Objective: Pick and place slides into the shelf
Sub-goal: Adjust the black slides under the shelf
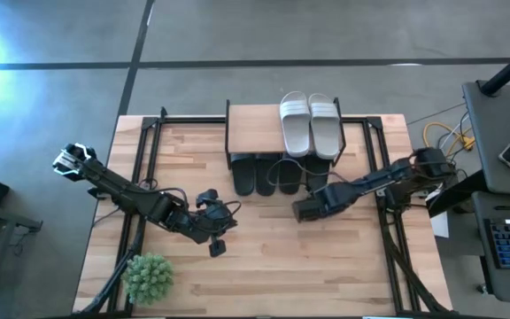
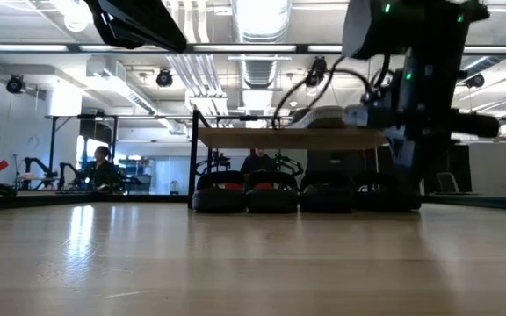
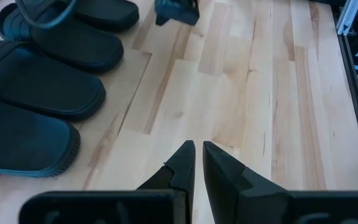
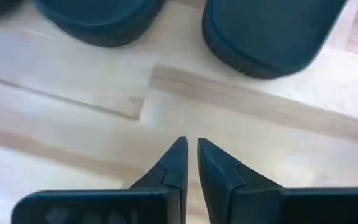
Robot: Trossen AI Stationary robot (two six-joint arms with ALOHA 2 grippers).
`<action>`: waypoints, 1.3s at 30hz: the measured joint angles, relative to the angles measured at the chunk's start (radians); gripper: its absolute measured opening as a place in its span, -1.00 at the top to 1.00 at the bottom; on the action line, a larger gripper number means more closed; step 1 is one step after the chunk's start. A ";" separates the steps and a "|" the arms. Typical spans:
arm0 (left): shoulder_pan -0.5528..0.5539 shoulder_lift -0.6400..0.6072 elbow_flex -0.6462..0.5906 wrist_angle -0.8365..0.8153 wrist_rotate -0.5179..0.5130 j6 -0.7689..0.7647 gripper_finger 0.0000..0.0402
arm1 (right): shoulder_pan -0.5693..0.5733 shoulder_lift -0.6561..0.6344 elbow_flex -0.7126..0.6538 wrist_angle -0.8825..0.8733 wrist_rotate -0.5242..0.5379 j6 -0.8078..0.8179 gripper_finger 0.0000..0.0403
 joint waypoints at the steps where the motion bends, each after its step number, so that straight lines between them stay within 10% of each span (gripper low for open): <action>1: 0.000 0.000 0.000 0.001 0.002 -0.001 0.92 | 0.003 -0.005 0.007 -0.026 0.008 0.023 0.88; 19: 0.000 -0.003 0.000 0.001 0.007 -0.054 0.92 | -0.018 -0.379 -0.038 -0.298 0.078 0.256 0.96; 39: 0.000 -0.003 -0.002 -0.079 0.000 -0.052 0.92 | -0.002 -0.126 -0.218 0.155 0.103 0.234 0.96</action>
